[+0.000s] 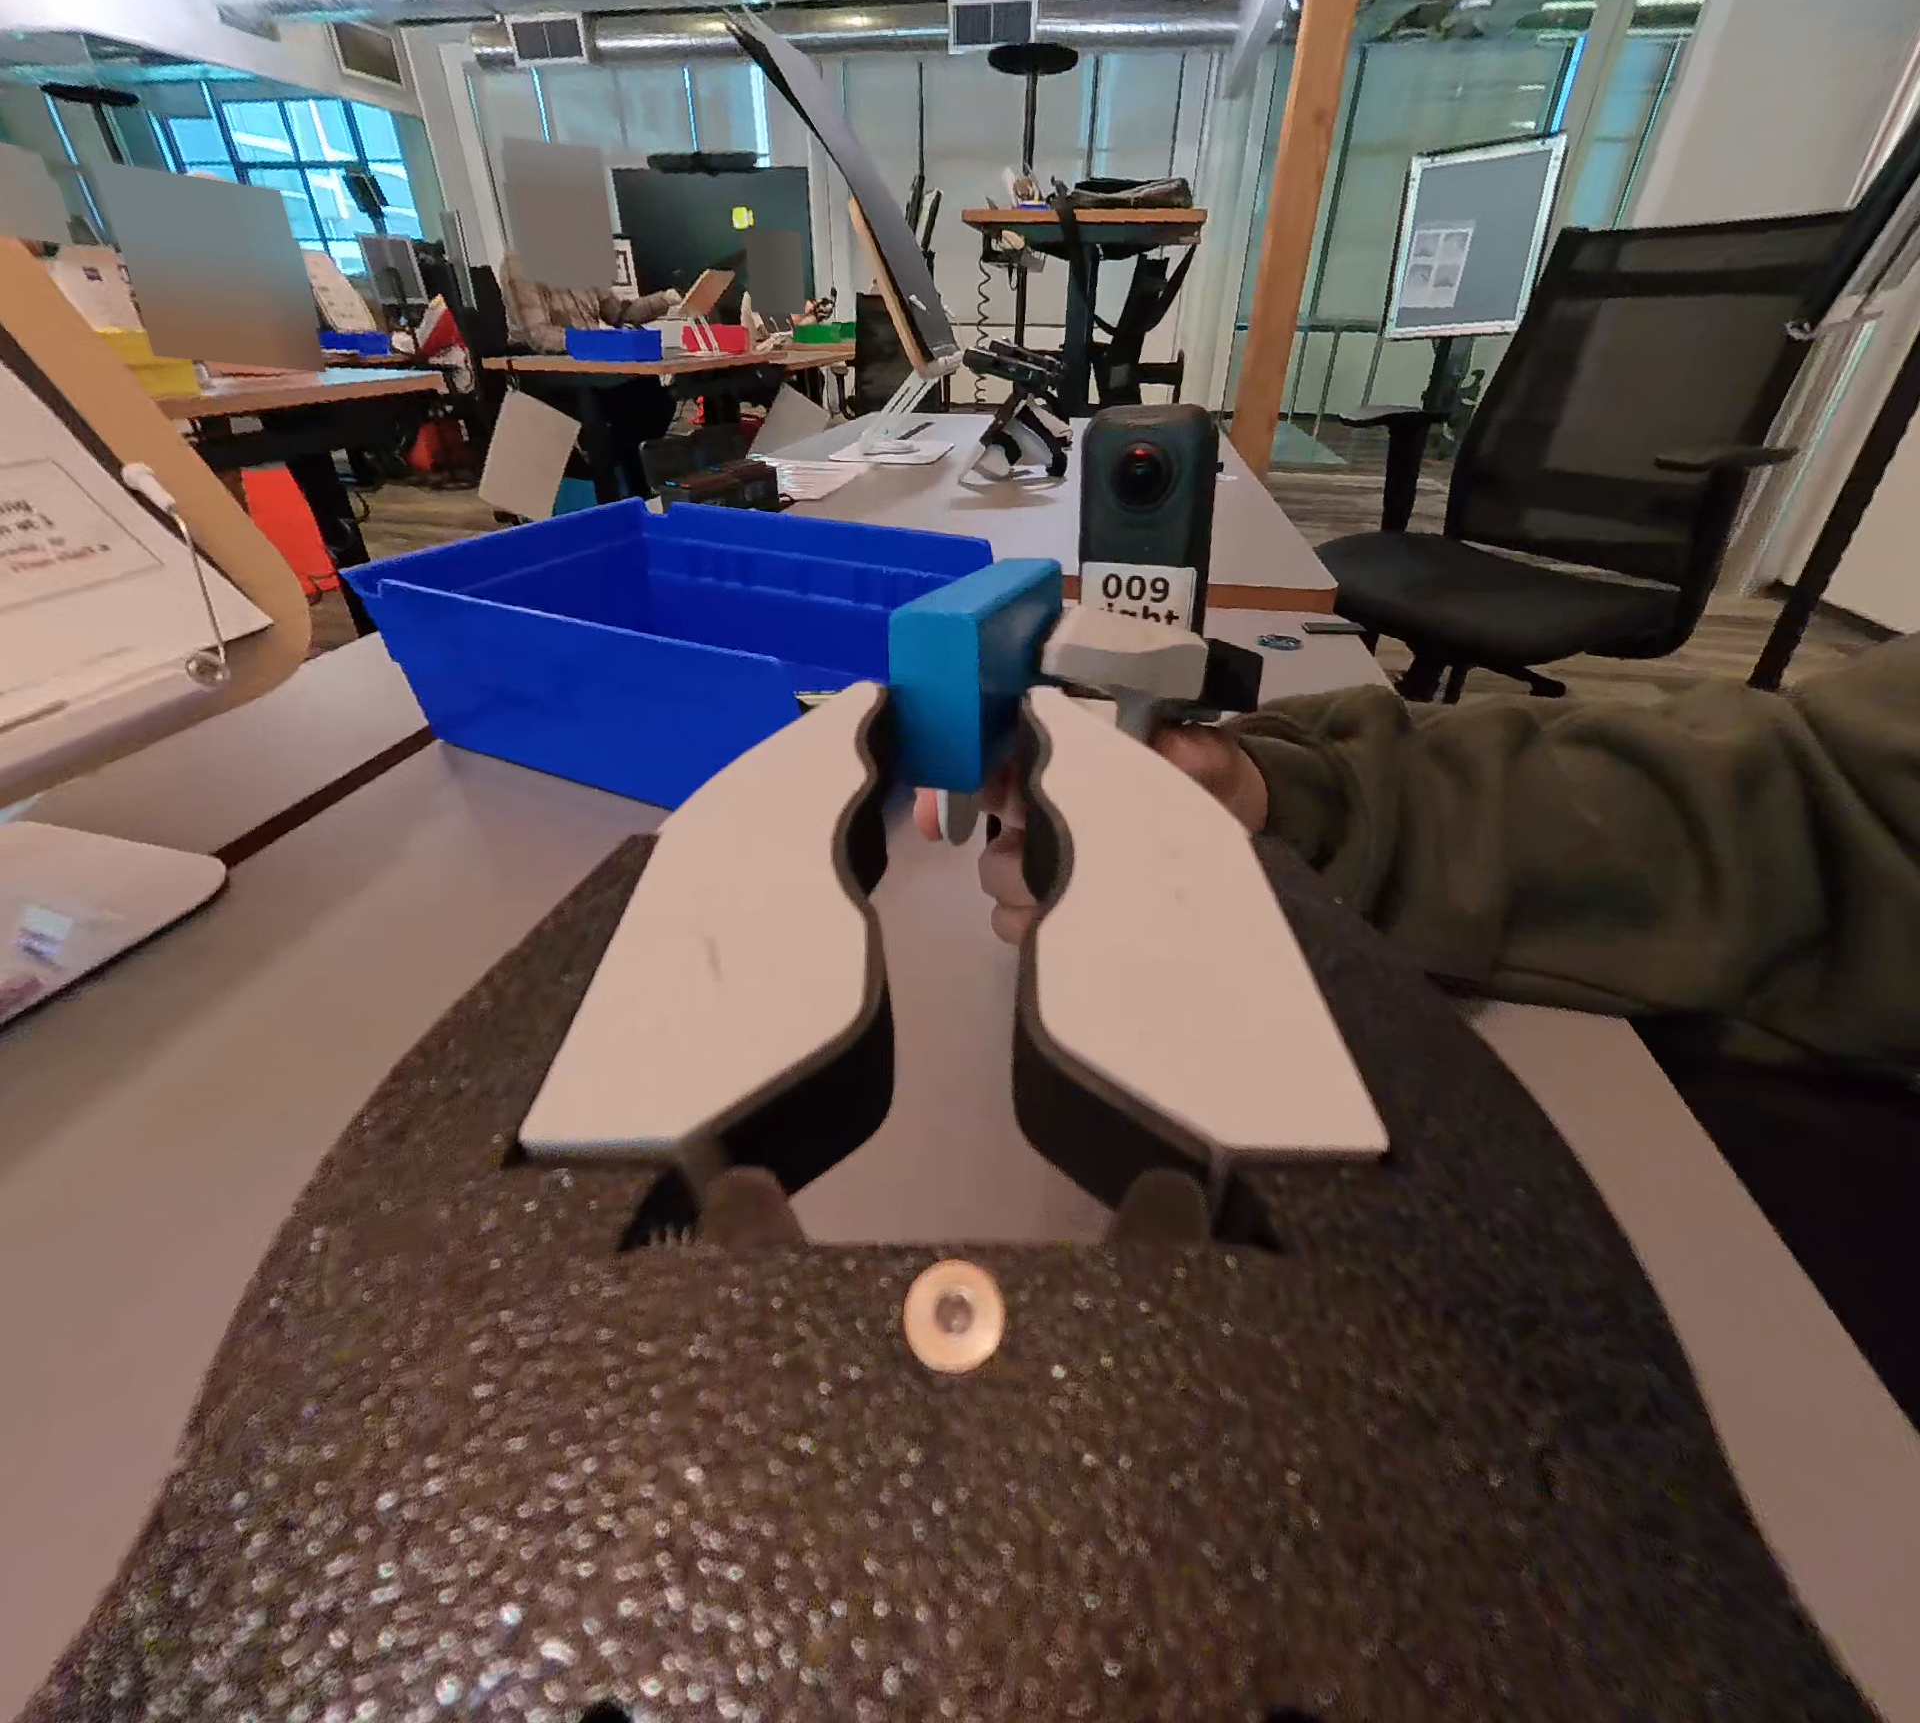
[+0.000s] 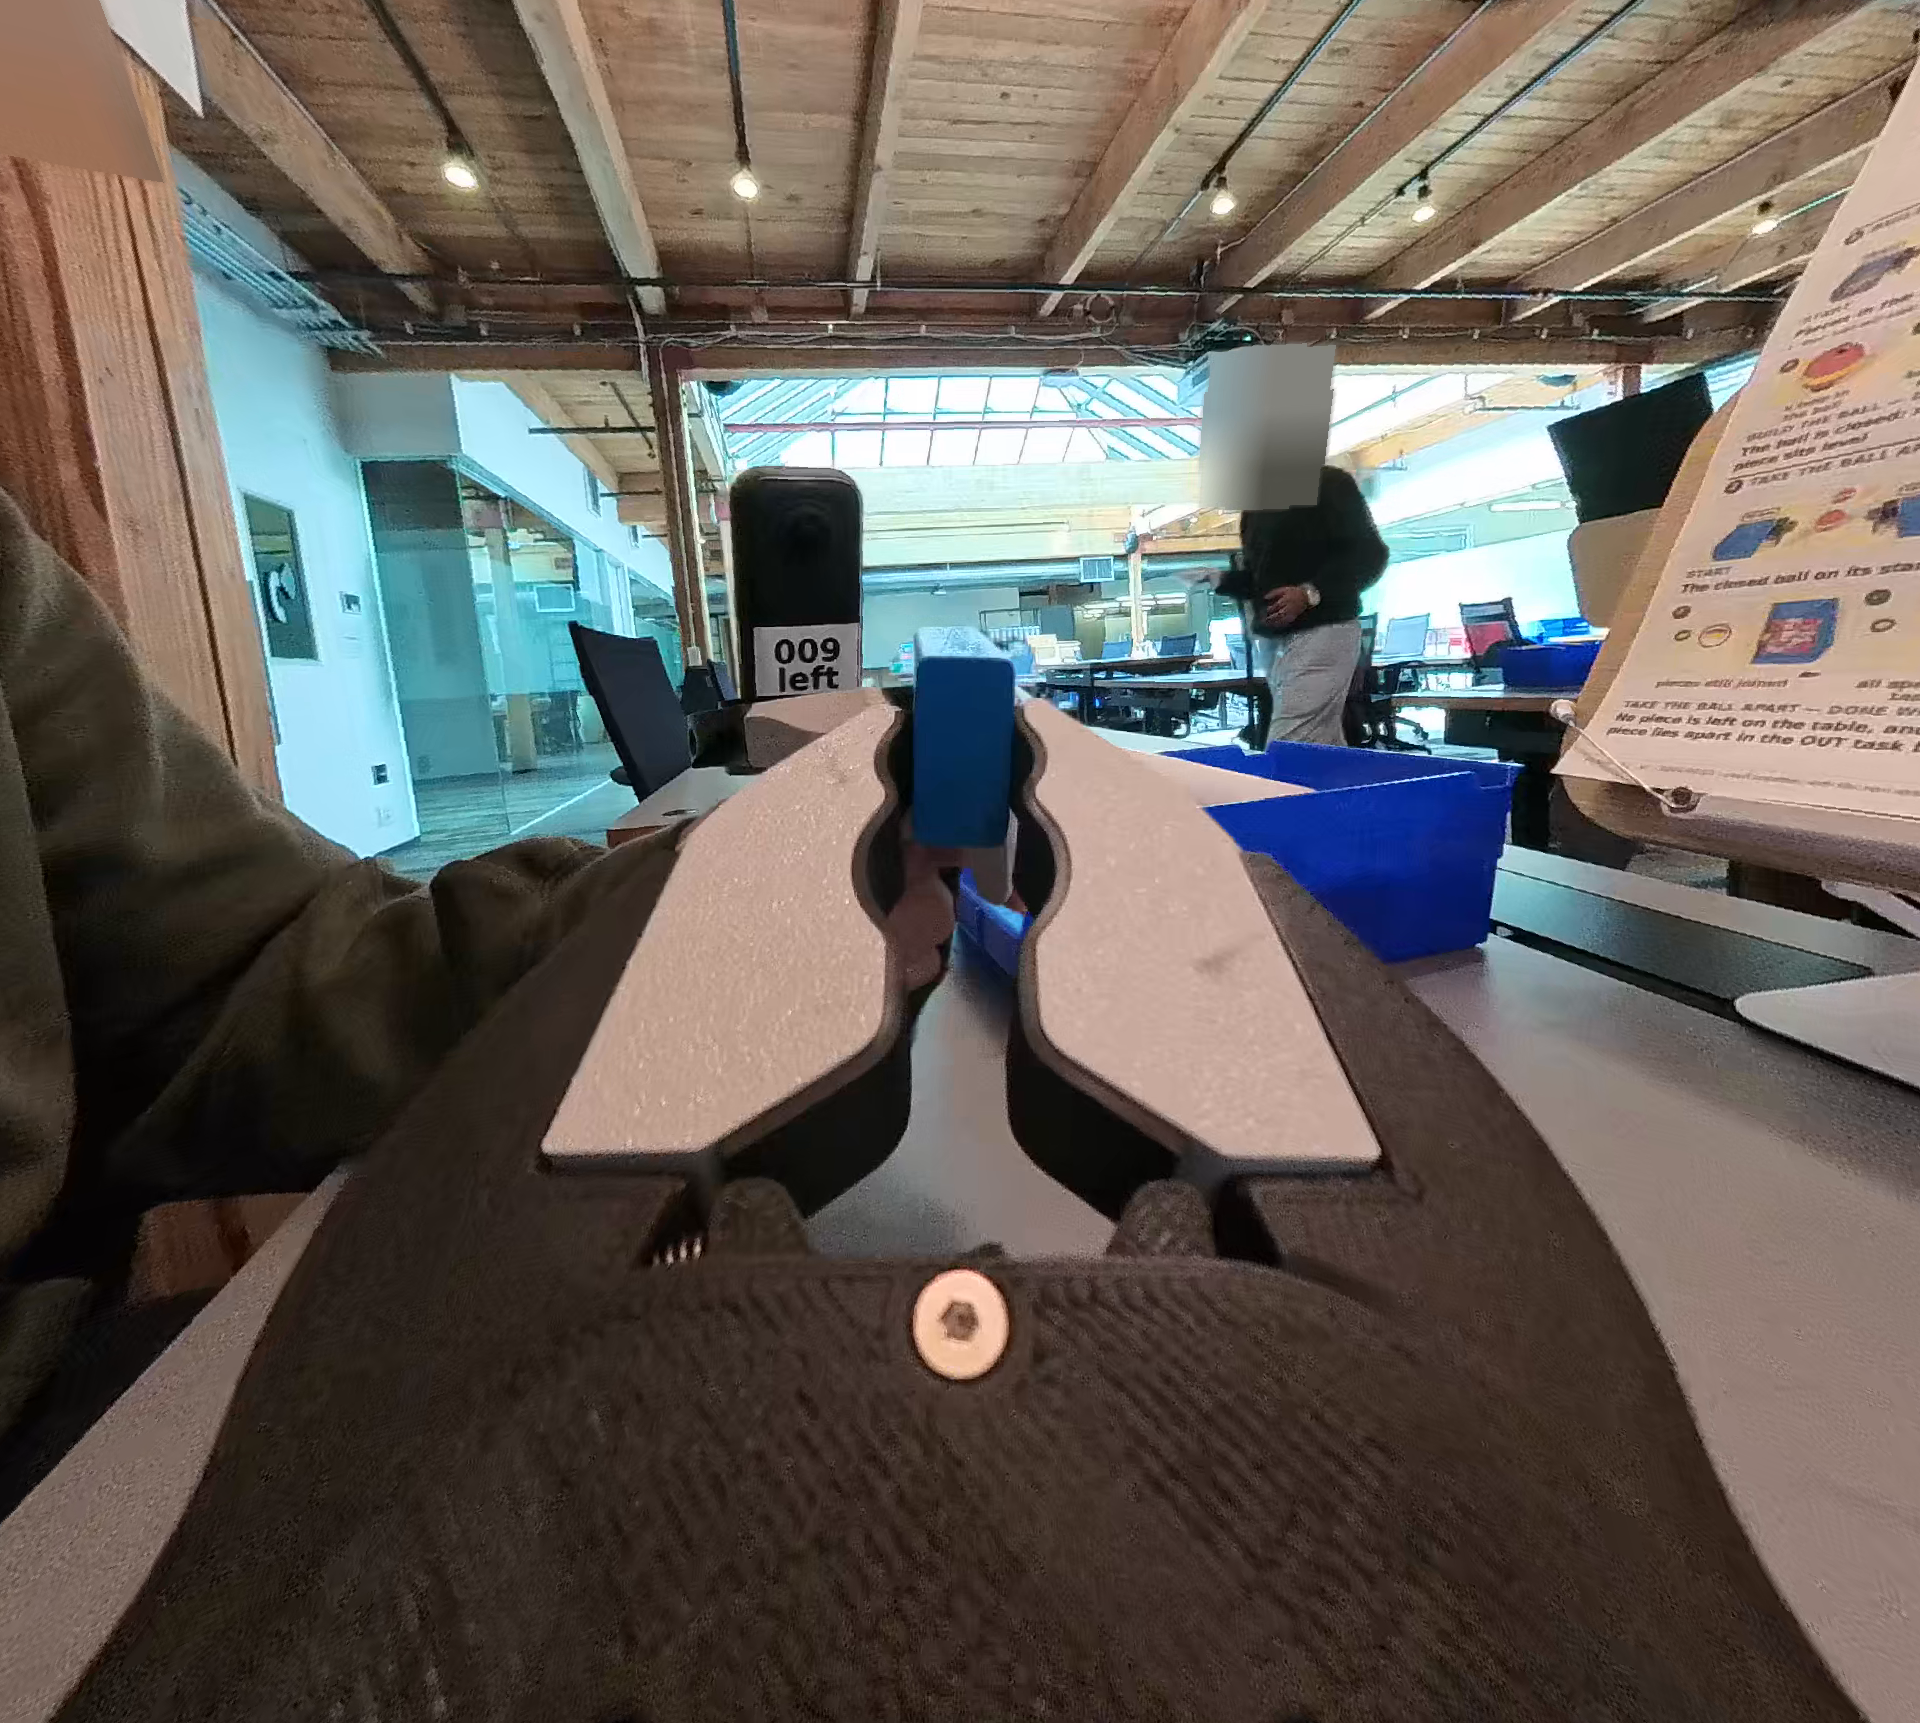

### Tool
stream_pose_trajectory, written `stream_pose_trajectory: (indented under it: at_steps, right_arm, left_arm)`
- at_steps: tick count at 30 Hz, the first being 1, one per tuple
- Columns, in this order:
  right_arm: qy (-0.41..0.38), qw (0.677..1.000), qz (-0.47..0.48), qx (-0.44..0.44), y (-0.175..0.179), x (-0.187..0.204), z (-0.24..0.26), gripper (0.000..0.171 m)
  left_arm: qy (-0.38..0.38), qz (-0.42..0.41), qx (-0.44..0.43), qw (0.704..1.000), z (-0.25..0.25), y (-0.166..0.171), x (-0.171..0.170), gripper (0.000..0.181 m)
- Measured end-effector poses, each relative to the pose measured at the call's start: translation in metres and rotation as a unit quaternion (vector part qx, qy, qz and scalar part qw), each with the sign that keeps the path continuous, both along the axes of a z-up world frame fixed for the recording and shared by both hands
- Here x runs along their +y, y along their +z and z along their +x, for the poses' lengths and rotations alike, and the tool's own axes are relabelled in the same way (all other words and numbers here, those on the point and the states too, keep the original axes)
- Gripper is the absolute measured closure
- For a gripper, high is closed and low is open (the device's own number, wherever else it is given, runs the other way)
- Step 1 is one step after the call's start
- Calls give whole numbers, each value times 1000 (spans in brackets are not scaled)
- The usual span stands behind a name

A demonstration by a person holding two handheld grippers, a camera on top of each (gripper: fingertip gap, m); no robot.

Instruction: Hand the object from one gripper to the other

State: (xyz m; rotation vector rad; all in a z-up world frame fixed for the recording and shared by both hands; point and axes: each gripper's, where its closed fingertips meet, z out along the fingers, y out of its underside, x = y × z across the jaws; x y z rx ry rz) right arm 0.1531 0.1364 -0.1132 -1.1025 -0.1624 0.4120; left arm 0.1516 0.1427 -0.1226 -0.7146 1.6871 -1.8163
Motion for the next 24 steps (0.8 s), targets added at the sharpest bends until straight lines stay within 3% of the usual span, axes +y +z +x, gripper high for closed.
stream_pose_trajectory:
  at_steps: [5, 9, 12, 18, 21, 24]
  right_arm:
    - [3, 1000, -22, -10, -7, 2, 1, 152]
    - [-122, 980, -66, -140, -23, 8, 16, 136]
    - [-138, 960, -106, -219, -38, 11, 12, 135]
    - [-130, 924, -155, -325, -67, 21, -2, 146]
    - [-133, 919, -164, -332, -70, 24, -2, 152]
    - [-127, 948, -140, -257, -54, 22, 2, 153]
  left_arm:
    - [-4, 38, 9, 999, -1, -5, 2, 162]
    - [31, 160, 50, 985, 4, -33, 18, 164]
    - [30, 260, 57, 963, -1, -50, 25, 165]
    - [6, 304, 64, 950, -8, -58, 20, 165]
    - [12, 332, 57, 941, -8, -61, 23, 165]
    - [37, 283, 27, 958, -2, -43, 21, 162]
